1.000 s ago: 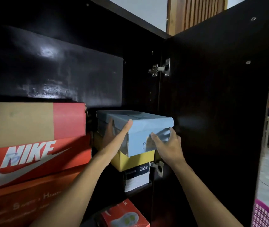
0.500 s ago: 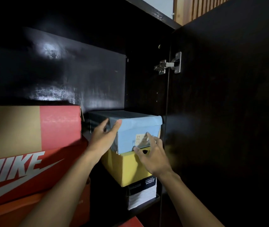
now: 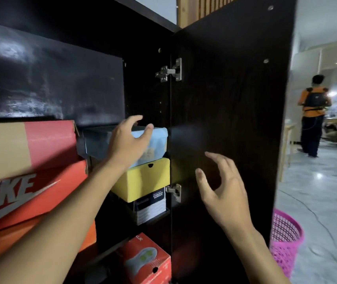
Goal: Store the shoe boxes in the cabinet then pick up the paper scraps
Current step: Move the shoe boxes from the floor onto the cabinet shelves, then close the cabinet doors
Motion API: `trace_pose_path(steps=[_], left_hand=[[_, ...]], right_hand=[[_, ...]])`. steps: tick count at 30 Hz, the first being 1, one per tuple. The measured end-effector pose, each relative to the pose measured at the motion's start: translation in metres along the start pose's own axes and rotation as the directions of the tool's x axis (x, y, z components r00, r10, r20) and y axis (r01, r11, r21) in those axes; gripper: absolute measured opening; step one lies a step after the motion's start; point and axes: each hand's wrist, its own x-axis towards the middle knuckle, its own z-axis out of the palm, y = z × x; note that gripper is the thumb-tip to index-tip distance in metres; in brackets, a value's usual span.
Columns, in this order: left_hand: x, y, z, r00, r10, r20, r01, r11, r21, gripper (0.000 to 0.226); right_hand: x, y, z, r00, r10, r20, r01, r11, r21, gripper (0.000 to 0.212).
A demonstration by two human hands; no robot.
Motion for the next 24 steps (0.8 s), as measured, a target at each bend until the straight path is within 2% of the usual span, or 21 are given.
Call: trace_pose_path(steps=[3,6,7,9,10,12,17,19,20,21,24], left_hand=[[-0.012,0.05,0.012,0.959,0.11,0.261,-0.093,0.993,-0.077,0.041],[-0.022,0.094,0.031,0.88,0.17,0.443,-0.126,0.984,-0.126,0.051],[-0.027,0.108,0.038,0.863,0.178,0.473,-0.128,0.982,-0.135,0.053],[-0.036,0.132,0.052,0.835,0.183,0.518,-0.122,0.981,-0.15,0.058],[-0.04,0.141,0.058,0.821,0.178,0.542,-0.111,0.982,-0.156,0.06],[-0.05,0.154,0.07,0.799,0.155,0.581,-0.071,0.984,-0.166,0.063],[-0.068,0.158,0.083,0.799,0.131,0.587,-0.015,0.98,-0.198,0.072],[-0.072,0.153,0.078,0.823,0.144,0.549,-0.013,0.972,-0.235,0.074],[-0.074,0.15,0.074,0.849,0.144,0.508,-0.02,0.97,-0.241,0.075],[-0.076,0.148,0.067,0.884,0.144,0.446,-0.039,0.971,-0.236,0.077],[-0.078,0.132,0.037,0.96,0.122,0.251,-0.067,0.974,-0.217,0.074]], right_hand=[[-0.002,0.0,-0.039,0.977,-0.03,-0.212,0.019,0.998,-0.056,0.035],[0.004,0.011,-0.064,0.933,0.068,-0.353,-0.115,0.987,-0.114,0.047],[0.006,0.017,-0.07,0.924,0.15,-0.351,-0.199,0.974,-0.109,0.054],[0.009,0.026,-0.08,0.913,0.335,-0.231,-0.354,0.934,-0.045,0.067],[0.01,0.03,-0.081,0.898,0.418,-0.138,-0.419,0.908,0.027,0.069],[0.008,0.038,-0.079,0.871,0.49,0.001,-0.486,0.863,0.141,0.064],[-0.005,0.041,-0.074,0.871,0.491,-0.027,-0.478,0.858,0.188,0.061],[-0.017,0.03,-0.073,0.903,0.427,-0.038,-0.412,0.888,0.203,0.04],[-0.023,0.023,-0.07,0.922,0.385,-0.031,-0.369,0.903,0.218,0.028],[-0.03,0.014,-0.066,0.944,0.33,-0.014,-0.317,0.916,0.245,0.026],[-0.045,-0.006,-0.045,0.988,0.155,0.026,-0.156,0.944,0.291,0.031]])
